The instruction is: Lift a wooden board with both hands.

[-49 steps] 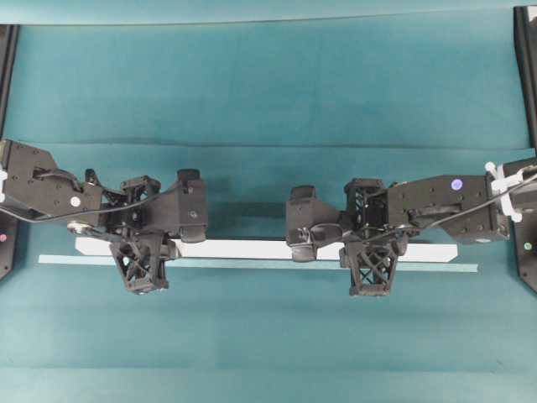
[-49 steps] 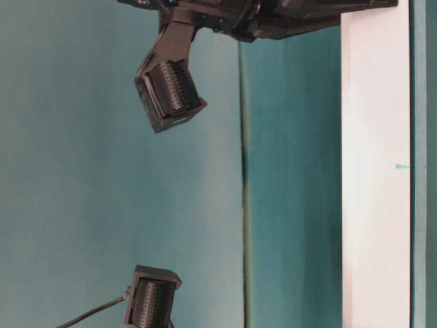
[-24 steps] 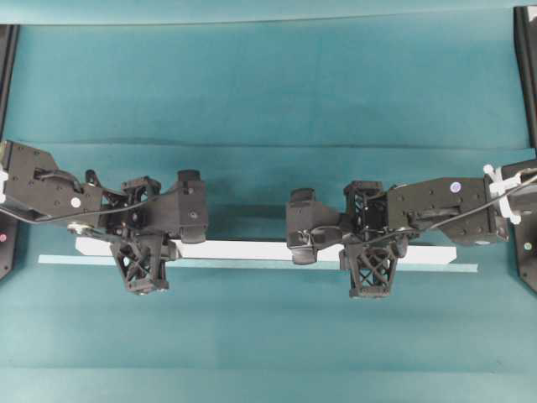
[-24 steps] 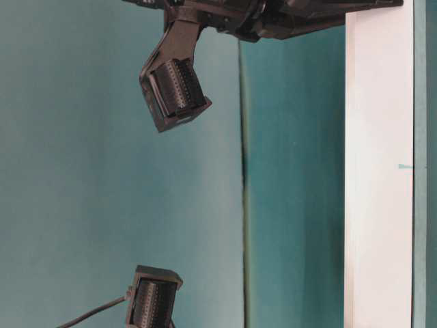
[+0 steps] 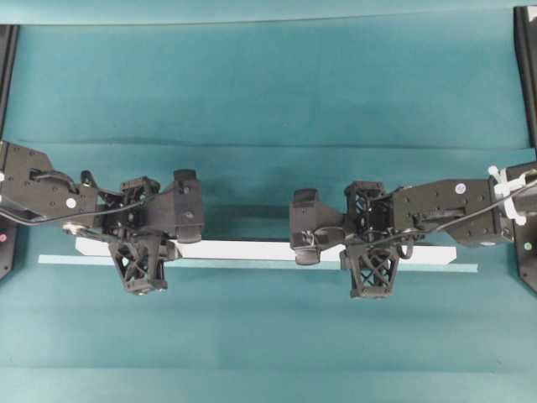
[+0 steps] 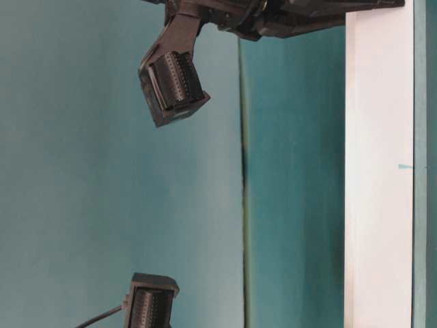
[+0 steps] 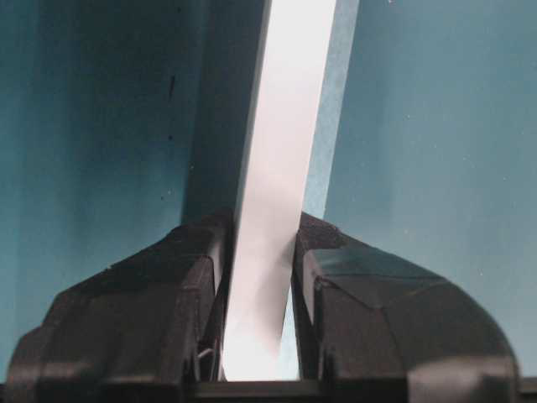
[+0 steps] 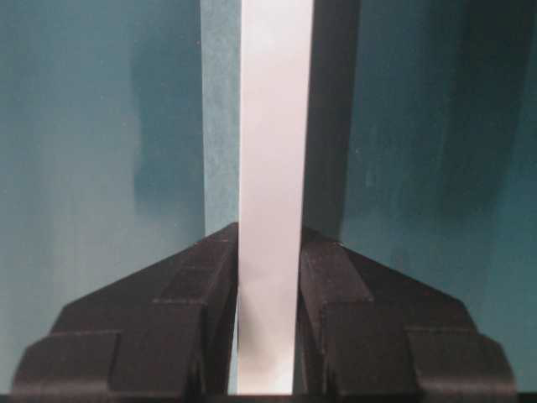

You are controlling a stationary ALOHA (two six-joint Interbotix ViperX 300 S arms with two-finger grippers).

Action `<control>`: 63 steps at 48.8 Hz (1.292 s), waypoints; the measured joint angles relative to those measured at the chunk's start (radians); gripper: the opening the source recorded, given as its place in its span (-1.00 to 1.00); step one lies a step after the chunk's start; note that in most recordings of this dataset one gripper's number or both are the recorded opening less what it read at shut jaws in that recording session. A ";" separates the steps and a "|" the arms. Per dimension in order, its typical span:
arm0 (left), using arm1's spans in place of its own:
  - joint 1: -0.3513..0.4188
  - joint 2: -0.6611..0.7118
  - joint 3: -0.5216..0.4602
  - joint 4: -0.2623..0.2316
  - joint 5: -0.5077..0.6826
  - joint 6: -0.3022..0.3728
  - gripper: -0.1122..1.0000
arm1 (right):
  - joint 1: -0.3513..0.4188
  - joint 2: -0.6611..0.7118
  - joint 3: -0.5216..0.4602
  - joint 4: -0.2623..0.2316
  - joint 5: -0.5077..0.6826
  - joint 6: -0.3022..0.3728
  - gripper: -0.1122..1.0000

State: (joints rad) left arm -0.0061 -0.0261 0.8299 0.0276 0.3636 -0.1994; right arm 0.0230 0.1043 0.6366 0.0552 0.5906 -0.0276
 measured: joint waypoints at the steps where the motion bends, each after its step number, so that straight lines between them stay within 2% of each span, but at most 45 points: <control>1: 0.000 0.000 0.000 0.000 0.000 0.000 -0.49 | 0.000 0.000 0.000 0.000 0.000 0.000 -0.42; 12: -0.006 -0.002 0.002 0.000 -0.002 0.000 -0.48 | 0.000 0.000 -0.002 0.000 0.002 0.000 -0.38; 14: -0.008 -0.002 0.003 0.002 -0.003 0.000 -0.48 | 0.000 0.000 -0.002 0.000 0.003 0.002 -0.26; 18: -0.011 -0.002 0.003 0.000 -0.003 0.000 -0.48 | 0.002 0.002 0.002 0.002 0.006 0.003 0.15; 20: -0.011 -0.002 0.003 0.000 -0.003 0.000 -0.36 | 0.003 0.006 0.006 0.003 0.009 0.005 0.37; 23: -0.012 0.002 0.008 0.000 0.000 -0.017 -0.06 | 0.005 0.011 0.005 0.003 0.015 0.011 0.67; 27: -0.008 0.003 0.017 -0.005 0.005 -0.025 0.41 | 0.005 0.009 0.003 0.003 0.017 0.018 0.88; 31: -0.011 -0.002 0.017 -0.005 0.005 -0.020 0.77 | 0.006 0.008 0.003 0.003 0.018 0.020 0.88; 35: -0.011 -0.006 0.017 -0.005 0.005 -0.018 0.96 | 0.006 0.008 0.002 0.003 0.018 0.021 0.88; 51: -0.012 -0.048 0.014 -0.005 0.009 -0.006 0.96 | 0.002 -0.037 -0.006 -0.002 0.018 0.025 0.88; 63: -0.012 -0.202 -0.006 -0.005 0.028 0.044 0.96 | -0.044 -0.173 -0.025 -0.002 0.020 0.048 0.88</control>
State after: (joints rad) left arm -0.0184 -0.2286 0.8237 0.0230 0.3912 -0.1549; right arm -0.0215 -0.0690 0.6121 0.0537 0.6105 0.0199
